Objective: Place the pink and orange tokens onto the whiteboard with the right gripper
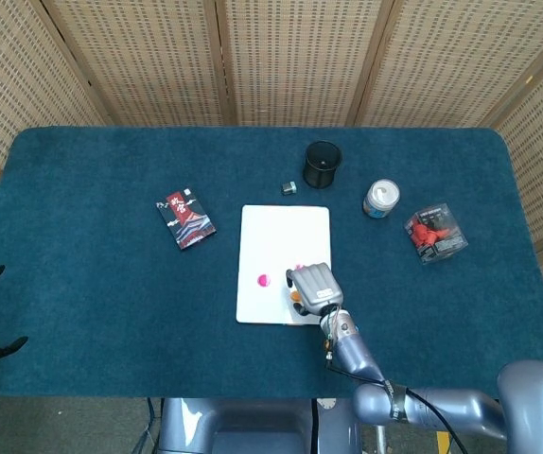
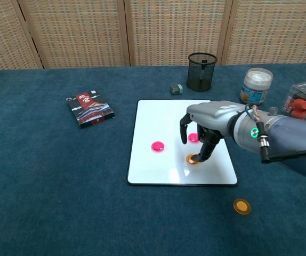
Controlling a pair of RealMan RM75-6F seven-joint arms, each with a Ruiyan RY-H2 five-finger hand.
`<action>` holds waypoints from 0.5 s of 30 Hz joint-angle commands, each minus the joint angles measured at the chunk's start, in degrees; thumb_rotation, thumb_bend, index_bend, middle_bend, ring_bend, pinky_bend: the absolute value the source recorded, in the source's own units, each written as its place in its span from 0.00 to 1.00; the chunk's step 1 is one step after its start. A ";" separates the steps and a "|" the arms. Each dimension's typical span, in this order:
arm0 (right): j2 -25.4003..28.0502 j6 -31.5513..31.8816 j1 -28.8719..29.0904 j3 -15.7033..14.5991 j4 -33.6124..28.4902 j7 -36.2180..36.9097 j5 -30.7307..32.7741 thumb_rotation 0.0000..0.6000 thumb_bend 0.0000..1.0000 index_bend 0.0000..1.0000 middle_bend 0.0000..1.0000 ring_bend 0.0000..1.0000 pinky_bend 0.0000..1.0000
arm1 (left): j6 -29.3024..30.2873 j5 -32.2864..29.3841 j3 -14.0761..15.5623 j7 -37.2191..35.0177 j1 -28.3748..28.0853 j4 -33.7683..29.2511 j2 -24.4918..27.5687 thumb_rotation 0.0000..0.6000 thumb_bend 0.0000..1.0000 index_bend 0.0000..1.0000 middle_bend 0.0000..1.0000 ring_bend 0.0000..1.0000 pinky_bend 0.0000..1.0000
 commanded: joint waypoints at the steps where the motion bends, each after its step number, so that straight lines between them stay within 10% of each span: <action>1: 0.15 0.88 0.32 -0.52 -0.34 -0.31 0.17 1.00 0.31 0.38 0.96 1.00 1.00 | -0.01 0.02 0.01 -0.06 -0.01 0.01 0.02 1.00 0.00 0.00 0.00 0.00 0.00; 15: 10.89 2.98 -6.40 -9.13 -11.67 8.42 -9.82 1.00 0.32 0.37 0.96 1.00 1.00 | 0.69 1.03 0.42 0.09 0.26 -0.24 0.06 1.00 0.00 0.00 0.00 0.00 0.00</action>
